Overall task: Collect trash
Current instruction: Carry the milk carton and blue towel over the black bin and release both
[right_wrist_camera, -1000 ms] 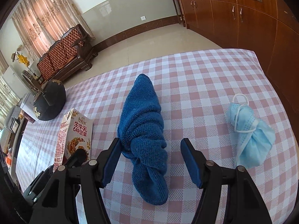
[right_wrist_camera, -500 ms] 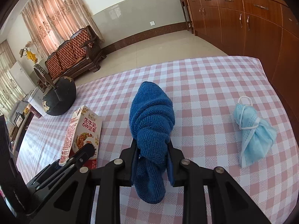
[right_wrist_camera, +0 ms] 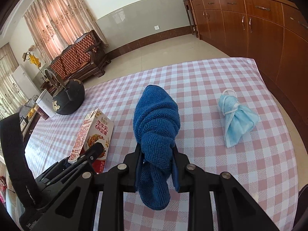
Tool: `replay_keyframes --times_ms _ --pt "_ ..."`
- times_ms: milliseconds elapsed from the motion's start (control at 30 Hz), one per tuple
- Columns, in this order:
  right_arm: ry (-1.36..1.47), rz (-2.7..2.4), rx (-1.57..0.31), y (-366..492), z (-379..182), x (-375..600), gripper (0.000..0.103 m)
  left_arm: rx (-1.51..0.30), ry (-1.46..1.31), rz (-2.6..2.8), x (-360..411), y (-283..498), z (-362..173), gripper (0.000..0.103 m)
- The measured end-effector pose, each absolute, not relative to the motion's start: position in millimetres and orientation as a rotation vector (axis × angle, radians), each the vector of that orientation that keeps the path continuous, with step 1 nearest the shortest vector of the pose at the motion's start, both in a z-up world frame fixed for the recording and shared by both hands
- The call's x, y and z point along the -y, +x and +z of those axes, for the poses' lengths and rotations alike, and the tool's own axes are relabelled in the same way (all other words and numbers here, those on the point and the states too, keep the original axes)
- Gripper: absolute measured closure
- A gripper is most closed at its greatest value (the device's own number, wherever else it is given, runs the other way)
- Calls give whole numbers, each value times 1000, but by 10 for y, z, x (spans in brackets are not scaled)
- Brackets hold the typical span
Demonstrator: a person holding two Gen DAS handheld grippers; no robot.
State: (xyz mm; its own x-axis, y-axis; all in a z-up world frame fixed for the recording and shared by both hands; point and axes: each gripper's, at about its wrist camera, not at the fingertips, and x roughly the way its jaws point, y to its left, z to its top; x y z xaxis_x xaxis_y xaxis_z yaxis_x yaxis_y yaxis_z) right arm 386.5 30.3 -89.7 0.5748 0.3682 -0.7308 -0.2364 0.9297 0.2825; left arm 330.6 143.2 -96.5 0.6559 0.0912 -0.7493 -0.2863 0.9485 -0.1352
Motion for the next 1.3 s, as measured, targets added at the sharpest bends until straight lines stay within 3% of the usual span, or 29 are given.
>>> replay_keyframes --times_ms 100,167,233,367,433,467,500,633,700,833,1300 --pt "161 353 -909 3859 -945 -292 76 -830 -229 221 -1397 3334 -965 57" --pt "162 355 -917 3872 -963 -298 74 -823 -222 230 -1402 3361 -955 44" --pt "174 350 -922 3895 -978 -284 70 -826 -234 223 -1426 3402 -958 44" --pt "190 341 -921 3955 -992 -274 51 -843 -262 211 -1468 3499 -1015 44" --pt "198 341 -924 4003 -990 -291 50 -854 -273 201 -1474 3535 -1046 51" --pt "195 337 -924 4031 -991 -309 50 -857 -280 199 -1471 3541 -1060 67" --pt "190 336 -924 4055 -994 -332 50 -862 -281 202 -1471 3551 -1073 70" --pt "157 338 -942 4114 -1053 -424 52 -852 -287 197 -1456 3542 -1069 71" --pt "144 341 -947 4105 -1081 -456 63 -844 -301 194 -1462 3523 -1066 72" --pt "149 348 -930 4062 -1068 -460 70 -820 -318 195 -1492 3447 -994 73" --pt "198 406 -831 3492 -590 -227 71 -750 -288 105 -1446 2917 -630 73"
